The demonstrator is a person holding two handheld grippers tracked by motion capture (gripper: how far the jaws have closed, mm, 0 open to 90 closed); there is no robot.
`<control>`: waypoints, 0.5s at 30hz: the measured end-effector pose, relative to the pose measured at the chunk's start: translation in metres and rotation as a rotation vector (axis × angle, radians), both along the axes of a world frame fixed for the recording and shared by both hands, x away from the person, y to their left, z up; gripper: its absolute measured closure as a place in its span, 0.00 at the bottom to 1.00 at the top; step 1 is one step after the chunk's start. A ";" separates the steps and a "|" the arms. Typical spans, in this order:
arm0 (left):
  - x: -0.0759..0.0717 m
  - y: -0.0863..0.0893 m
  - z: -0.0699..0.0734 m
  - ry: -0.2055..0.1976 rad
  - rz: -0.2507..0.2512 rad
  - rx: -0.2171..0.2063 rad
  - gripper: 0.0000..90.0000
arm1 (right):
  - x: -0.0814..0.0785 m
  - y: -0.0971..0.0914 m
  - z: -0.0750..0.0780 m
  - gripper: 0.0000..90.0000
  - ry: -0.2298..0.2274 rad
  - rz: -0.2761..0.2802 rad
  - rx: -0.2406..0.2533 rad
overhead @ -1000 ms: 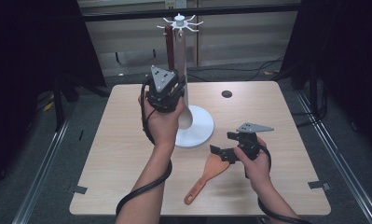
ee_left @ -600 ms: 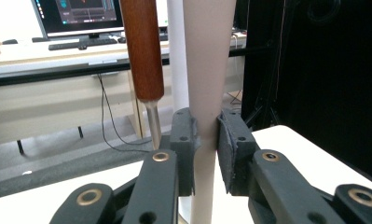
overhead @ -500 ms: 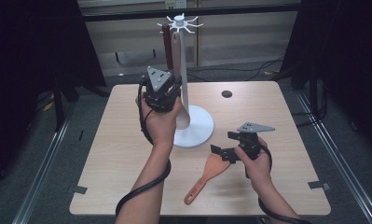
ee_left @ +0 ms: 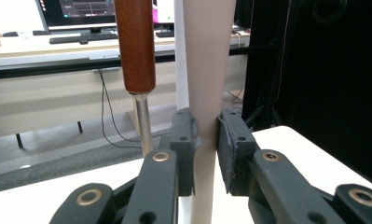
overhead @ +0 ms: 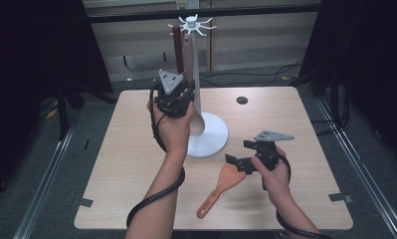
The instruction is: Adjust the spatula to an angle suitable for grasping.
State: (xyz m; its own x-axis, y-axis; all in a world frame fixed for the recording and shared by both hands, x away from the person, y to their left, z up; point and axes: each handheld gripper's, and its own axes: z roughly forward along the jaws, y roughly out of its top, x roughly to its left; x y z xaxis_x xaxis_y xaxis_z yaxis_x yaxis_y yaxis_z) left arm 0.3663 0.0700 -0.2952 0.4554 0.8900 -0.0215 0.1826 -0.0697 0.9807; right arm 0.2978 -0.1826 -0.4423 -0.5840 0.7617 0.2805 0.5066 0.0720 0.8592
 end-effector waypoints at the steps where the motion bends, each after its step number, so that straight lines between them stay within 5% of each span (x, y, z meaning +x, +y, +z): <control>1: 0.000 0.001 -0.001 -0.005 -0.004 0.000 0.86 | 0.000 0.000 0.000 0.04 0.000 -0.001 0.001; 15: -0.001 0.008 -0.010 -0.074 -0.046 -0.089 0.83 | 0.000 -0.001 0.000 0.04 0.003 -0.002 0.000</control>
